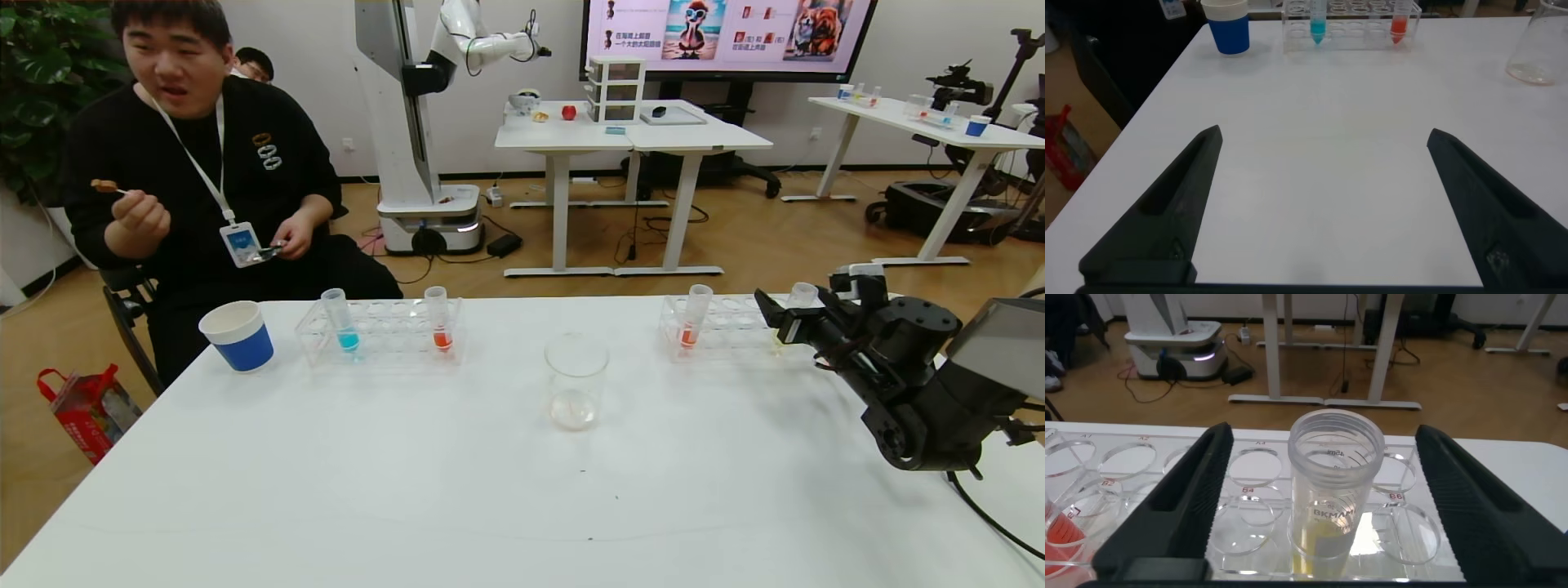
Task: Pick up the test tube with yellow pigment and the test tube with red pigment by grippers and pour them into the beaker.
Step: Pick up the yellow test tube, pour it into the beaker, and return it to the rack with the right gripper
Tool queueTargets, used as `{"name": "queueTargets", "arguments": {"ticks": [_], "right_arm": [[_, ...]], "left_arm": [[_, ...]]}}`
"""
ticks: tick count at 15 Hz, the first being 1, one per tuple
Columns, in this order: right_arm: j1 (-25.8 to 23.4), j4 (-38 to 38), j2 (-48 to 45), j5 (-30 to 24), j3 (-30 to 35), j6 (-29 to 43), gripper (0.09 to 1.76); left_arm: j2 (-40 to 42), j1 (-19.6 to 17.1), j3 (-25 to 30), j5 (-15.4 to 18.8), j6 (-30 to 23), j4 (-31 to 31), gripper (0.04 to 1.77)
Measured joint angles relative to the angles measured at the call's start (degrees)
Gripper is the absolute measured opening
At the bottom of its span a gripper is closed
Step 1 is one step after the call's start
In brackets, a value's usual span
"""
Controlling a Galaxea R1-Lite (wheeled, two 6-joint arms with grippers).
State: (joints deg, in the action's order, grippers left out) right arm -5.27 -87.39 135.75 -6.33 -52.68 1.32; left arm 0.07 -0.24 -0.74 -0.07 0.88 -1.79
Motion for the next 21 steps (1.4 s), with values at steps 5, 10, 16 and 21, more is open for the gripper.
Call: {"name": "queueTargets", "arguments": {"ticks": [5, 10, 16, 21], "right_arm": [[-0.35, 0.11, -0.28, 0.02, -0.60, 0.00, 0.62], [-0.71, 0.27, -1.05, -0.06, -0.49, 0.02, 0.51], [-0.63, 6.22, -8.13, -0.11, -0.73, -0.11, 0.51], [-0.73, 9.34, -13.79, -0.41, -1.46, -0.57, 0.51]], "left_arm": [[0.00, 0.02, 0.01, 0.00, 0.00, 0.00, 1.75], [0.00, 0.00, 0.01, 0.00, 0.00, 0.00, 1.75], [0.00, 0.00, 0.01, 0.00, 0.00, 0.00, 1.75], [0.00, 0.00, 0.01, 0.00, 0.00, 0.00, 1.75]]}}
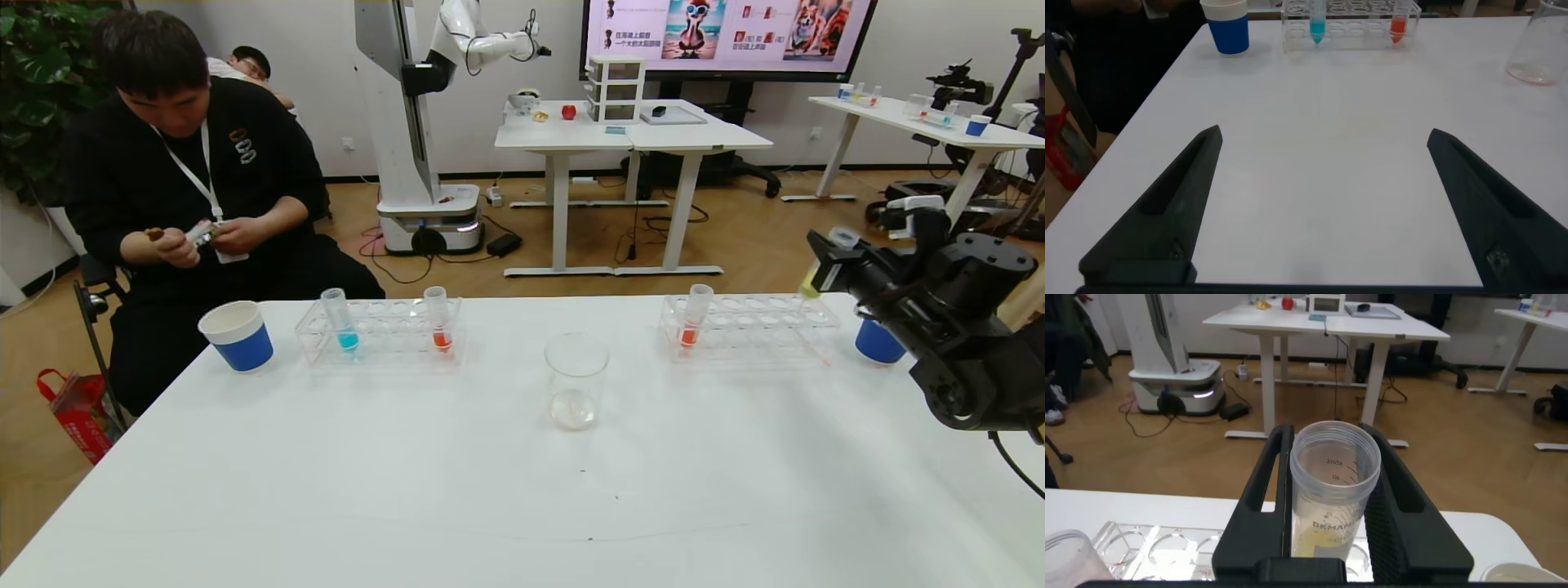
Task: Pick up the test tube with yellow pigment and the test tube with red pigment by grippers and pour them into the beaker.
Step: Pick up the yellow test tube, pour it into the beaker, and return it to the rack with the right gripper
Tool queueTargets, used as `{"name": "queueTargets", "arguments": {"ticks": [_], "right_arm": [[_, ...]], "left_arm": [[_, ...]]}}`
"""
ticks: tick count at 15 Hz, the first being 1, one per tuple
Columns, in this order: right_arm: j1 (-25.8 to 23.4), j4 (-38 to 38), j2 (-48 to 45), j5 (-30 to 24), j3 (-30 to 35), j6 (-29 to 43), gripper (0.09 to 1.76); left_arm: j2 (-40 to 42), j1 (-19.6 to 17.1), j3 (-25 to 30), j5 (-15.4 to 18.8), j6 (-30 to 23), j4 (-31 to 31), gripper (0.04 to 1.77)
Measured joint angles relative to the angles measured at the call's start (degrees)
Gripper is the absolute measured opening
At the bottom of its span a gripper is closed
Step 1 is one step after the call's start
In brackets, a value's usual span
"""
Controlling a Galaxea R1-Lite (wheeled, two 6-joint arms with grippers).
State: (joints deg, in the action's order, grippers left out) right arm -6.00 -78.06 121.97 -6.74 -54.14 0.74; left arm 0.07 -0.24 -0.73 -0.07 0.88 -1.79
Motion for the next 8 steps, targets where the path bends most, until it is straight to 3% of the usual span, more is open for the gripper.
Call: {"name": "queueTargets", "arguments": {"ticks": [5, 8], "right_arm": [[2.32, 6.89, -4.61, 0.00, -0.07, -0.22, 0.51], [8.97, 11.13, -8.66, 0.11, -0.54, -0.93, 0.51]], "left_arm": [[0.00, 0.00, 0.00, 0.02, 0.00, 0.00, 1.75], [0.00, 0.00, 0.00, 0.00, 0.00, 0.00, 1.75]]}}
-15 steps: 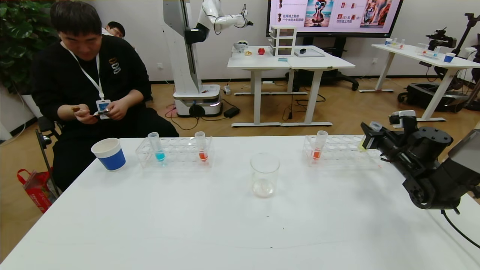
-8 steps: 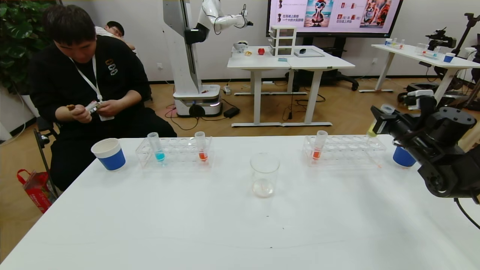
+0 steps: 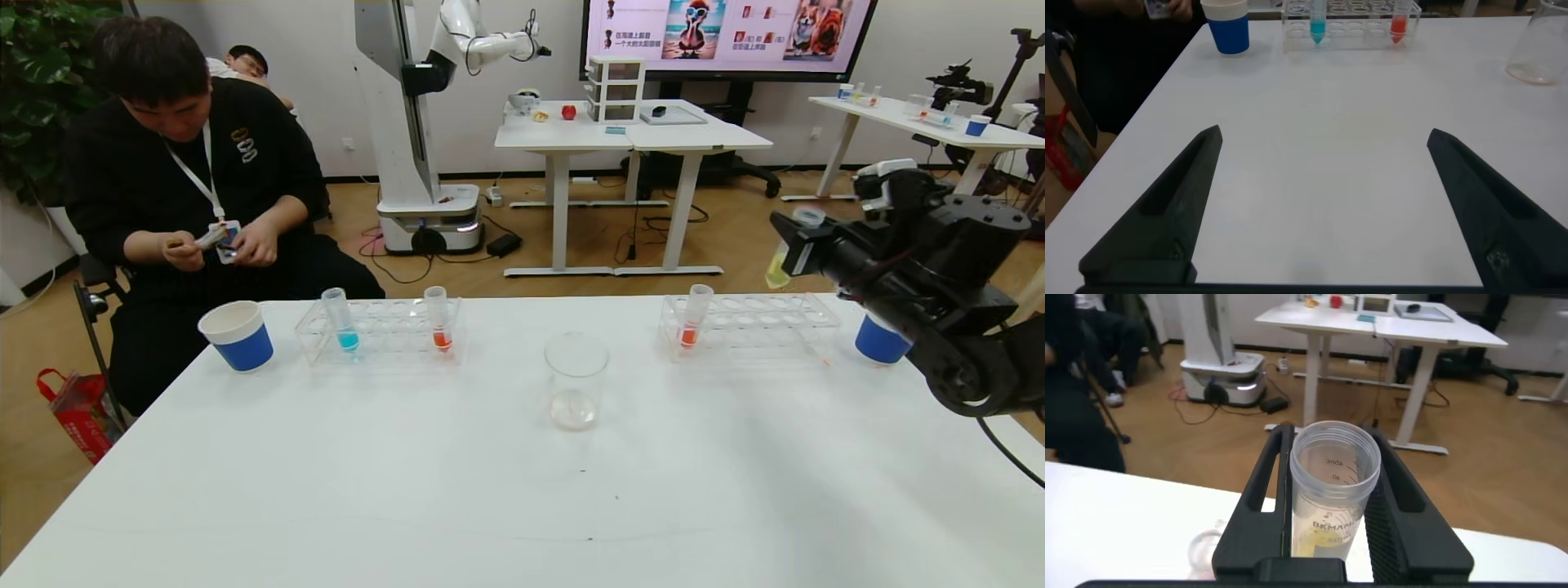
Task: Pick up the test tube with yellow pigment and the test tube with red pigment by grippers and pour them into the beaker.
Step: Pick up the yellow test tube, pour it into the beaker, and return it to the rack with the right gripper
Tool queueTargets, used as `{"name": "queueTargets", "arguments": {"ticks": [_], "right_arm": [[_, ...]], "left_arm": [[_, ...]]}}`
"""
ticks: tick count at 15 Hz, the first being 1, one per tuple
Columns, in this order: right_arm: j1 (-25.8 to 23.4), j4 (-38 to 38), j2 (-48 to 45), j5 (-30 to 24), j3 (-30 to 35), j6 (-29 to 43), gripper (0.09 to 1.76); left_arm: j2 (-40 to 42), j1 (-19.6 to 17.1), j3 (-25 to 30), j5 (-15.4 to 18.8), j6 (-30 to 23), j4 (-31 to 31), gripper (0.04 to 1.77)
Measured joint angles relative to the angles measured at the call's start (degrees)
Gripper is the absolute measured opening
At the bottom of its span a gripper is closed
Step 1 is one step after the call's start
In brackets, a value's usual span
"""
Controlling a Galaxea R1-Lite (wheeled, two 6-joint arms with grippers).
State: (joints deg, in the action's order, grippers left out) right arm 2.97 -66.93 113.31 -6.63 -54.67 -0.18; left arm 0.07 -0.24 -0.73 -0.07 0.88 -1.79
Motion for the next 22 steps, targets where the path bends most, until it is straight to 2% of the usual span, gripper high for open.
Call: {"name": "queueTargets", "arguments": {"ticks": [7, 9, 12, 17, 22], "right_arm": [[20.59, 0.17, -2.43, -0.59, 0.46, -11.06, 0.51], [24.37, -1.57, -2.26, -7.34, 2.36, -16.57, 0.51], [26.54, -7.27, -1.01, -13.31, 3.77, -24.41, 0.51], [26.19, -10.03, 2.43, -16.37, 3.08, -36.61, 0.51], [25.38, -11.54, 5.13, -21.67, 0.40, -43.14, 0.51]], "left_arm": [[0.00, 0.02, -0.01, 0.00, 0.00, 0.00, 1.75], [0.00, 0.02, -0.01, 0.00, 0.00, 0.00, 1.75], [0.00, 0.00, -0.01, 0.00, -0.02, 0.00, 1.75], [0.00, 0.00, -0.01, 0.00, 0.00, 0.00, 1.75], [0.00, 0.00, -0.01, 0.00, 0.00, 0.00, 1.75]]}}
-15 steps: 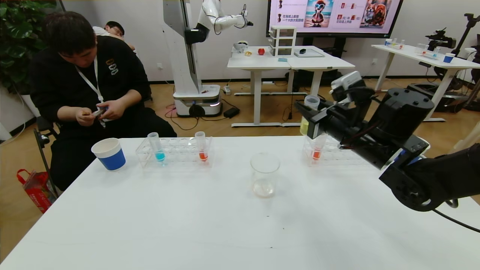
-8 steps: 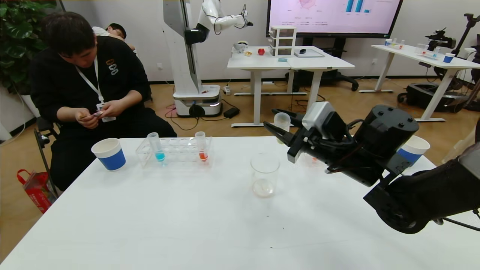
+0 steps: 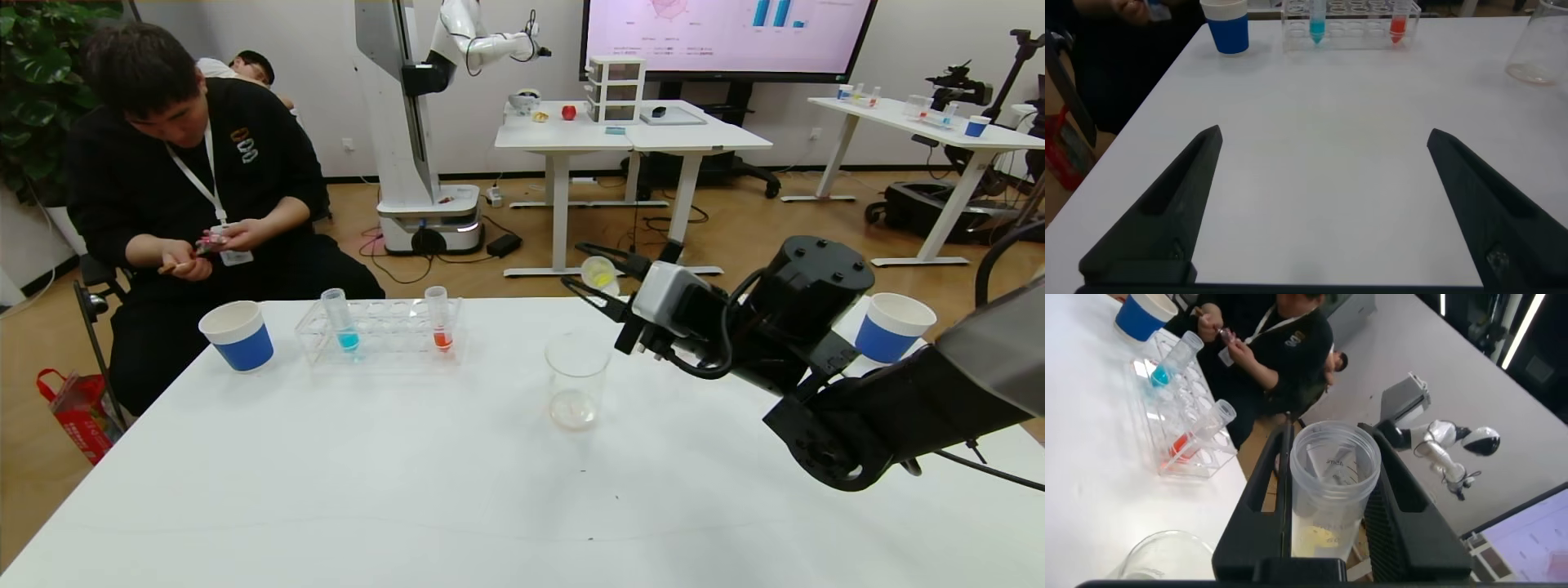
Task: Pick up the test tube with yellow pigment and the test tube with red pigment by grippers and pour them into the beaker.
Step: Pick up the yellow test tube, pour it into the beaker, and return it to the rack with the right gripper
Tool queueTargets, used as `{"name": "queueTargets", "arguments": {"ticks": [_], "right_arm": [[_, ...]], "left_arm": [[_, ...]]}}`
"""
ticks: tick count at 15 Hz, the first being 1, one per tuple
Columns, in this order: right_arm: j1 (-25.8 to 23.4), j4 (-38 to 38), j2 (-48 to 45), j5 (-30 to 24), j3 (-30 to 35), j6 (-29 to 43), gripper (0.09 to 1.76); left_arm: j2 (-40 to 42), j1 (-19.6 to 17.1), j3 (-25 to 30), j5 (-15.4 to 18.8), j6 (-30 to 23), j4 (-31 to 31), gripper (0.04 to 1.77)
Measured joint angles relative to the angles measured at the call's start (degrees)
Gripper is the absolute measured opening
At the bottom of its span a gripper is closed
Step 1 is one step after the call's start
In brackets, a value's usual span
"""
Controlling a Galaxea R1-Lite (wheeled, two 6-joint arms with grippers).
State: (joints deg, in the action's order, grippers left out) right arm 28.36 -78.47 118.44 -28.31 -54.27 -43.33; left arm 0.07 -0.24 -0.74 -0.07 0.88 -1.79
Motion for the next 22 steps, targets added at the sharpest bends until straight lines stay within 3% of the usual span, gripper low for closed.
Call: {"name": "queueTargets", "arguments": {"ticks": [6, 12, 22], "right_arm": [[-3.19, 8.77, 1.21, -3.77, -5.16, -18.63, 0.51], [-3.22, 8.55, 4.93, -3.99, -10.22, -29.90, 0.51], [-6.31, 9.55, 7.35, -10.00, -10.11, -43.33, 0.51]], "left_arm": [[0.00, 0.00, -0.02, 0.00, 0.00, 0.00, 1.75], [0.00, 0.00, 0.00, 0.00, -0.02, 0.00, 1.75], [0.00, 0.00, 0.00, 0.00, -0.02, 0.01, 1.75]]}}
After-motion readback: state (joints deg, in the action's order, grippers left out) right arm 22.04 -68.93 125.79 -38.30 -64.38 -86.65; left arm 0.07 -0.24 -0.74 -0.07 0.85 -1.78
